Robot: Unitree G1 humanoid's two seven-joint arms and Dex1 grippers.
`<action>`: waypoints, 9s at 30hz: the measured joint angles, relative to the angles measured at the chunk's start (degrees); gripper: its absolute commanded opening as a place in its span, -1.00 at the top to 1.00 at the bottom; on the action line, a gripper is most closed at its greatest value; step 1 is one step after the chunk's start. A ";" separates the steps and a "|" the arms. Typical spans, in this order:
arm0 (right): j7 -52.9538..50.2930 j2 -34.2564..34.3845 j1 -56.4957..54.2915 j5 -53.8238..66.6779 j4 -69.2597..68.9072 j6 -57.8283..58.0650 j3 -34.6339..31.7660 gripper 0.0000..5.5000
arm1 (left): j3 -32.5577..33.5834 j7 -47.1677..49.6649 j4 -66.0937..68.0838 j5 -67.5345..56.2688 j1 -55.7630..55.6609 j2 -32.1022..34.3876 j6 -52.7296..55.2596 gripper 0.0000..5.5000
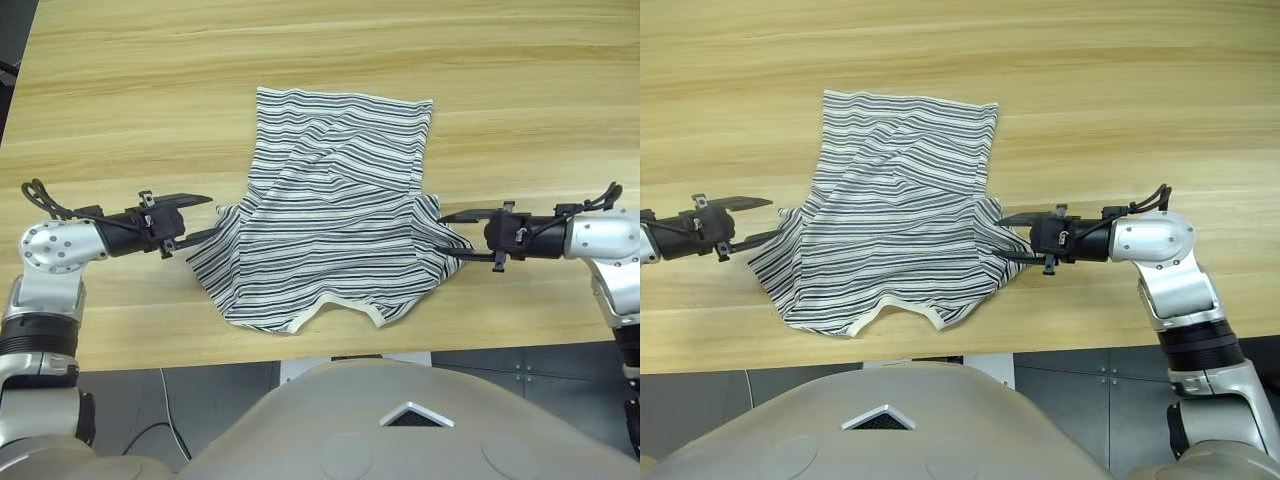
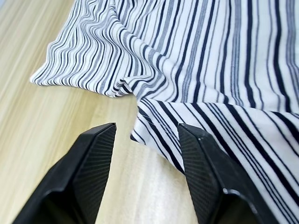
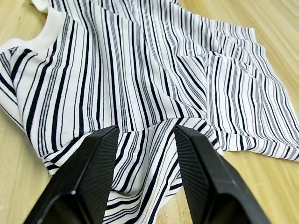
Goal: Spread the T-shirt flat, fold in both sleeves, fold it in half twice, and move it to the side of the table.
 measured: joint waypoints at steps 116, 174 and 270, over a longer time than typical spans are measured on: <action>6.22 -2.67 -5.38 16.80 7.05 45.64 -4.43 0.21 | 4.48 -14.44 -22.04 -17.93 -6.47 -19.53 44.80 0.00; -1.20 0.90 -14.17 14.54 -16.94 50.63 4.43 0.95 | 2.11 -13.01 -19.32 -15.26 -6.73 -20.10 39.56 -0.02; -21.23 6.66 -1.94 -30.11 12.58 -46.39 14.27 -0.60 | -0.98 30.12 -24.01 35.90 23.40 -0.16 -29.12 -0.26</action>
